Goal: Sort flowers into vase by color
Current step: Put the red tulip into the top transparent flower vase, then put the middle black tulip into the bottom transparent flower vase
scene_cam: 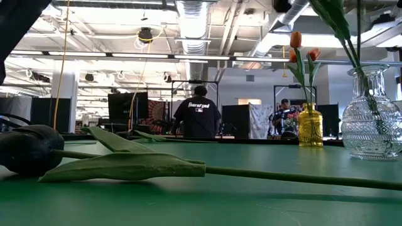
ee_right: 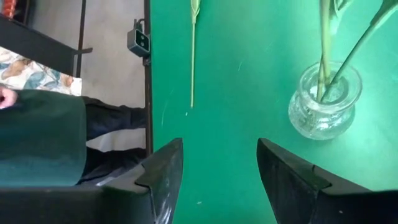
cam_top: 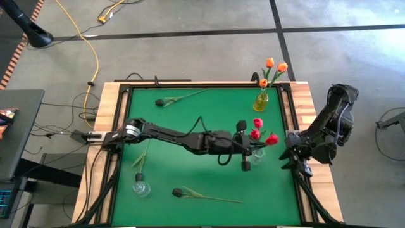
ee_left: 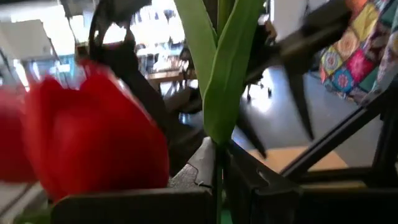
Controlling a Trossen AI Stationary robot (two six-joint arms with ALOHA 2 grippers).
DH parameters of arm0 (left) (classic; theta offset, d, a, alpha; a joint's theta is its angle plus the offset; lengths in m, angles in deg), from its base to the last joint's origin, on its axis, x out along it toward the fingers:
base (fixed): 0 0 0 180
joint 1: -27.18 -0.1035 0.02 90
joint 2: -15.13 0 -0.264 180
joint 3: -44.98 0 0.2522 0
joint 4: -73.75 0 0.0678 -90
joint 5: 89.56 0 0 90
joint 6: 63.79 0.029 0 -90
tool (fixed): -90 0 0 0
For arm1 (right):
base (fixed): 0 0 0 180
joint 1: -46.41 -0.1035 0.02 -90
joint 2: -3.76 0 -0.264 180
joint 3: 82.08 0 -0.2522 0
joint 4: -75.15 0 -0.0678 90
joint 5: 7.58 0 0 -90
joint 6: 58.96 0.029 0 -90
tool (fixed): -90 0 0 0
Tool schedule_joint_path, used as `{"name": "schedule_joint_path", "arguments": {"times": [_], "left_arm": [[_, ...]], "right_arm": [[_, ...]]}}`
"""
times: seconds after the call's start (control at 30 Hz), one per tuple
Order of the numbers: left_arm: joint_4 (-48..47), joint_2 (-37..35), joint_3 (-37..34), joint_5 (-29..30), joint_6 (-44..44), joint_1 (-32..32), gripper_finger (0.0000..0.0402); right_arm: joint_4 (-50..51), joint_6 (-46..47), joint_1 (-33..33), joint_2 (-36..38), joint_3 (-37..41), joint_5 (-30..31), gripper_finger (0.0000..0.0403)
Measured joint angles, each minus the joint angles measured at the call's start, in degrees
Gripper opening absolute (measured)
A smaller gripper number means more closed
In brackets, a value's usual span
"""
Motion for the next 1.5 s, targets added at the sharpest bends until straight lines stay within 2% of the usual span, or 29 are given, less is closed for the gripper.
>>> {"name": "schedule_joint_path", "arguments": {"times": [0.2,0.37,0.6,0.8,0.97,1.2,1.4,1.5], "left_arm": [[-4.07,0.00,-0.02,0.03,-7.97,-1.32,0.0000],[-4.37,0.00,-0.02,-1.39,-5.56,-1.45,0.0009],[-7.28,-0.02,-0.02,-2.56,-4.32,-1.29,0.0085],[-8.91,-0.07,-0.02,-7.15,-6.84,-1.35,0.0159],[-10.76,-0.35,-0.02,-9.66,-6.99,-1.33,0.0192],[-22.47,-3.40,-0.04,-11.16,-10.47,-1.46,0.0201],[-34.10,-6.19,-0.04,-18.82,-10.00,-1.52,0.0200],[-41.09,-8.15,-0.04,-19.83,-10.16,-1.53,0.0199]], "right_arm": [[0.00,0.02,0.02,0.00,0.00,0.31,0.0230],[0.02,0.02,0.02,0.00,0.00,0.33,0.0230],[0.01,0.04,0.06,0.00,0.00,0.39,0.0230],[0.02,0.02,0.91,0.00,0.00,1.55,0.0230],[0.02,0.02,1.90,0.00,0.00,1.60,0.0230],[0.00,0.02,2.79,0.00,0.00,1.62,0.0230],[0.01,0.02,4.01,0.00,0.00,1.62,0.0230],[0.02,0.02,4.69,0.00,0.00,1.62,0.0230]]}}
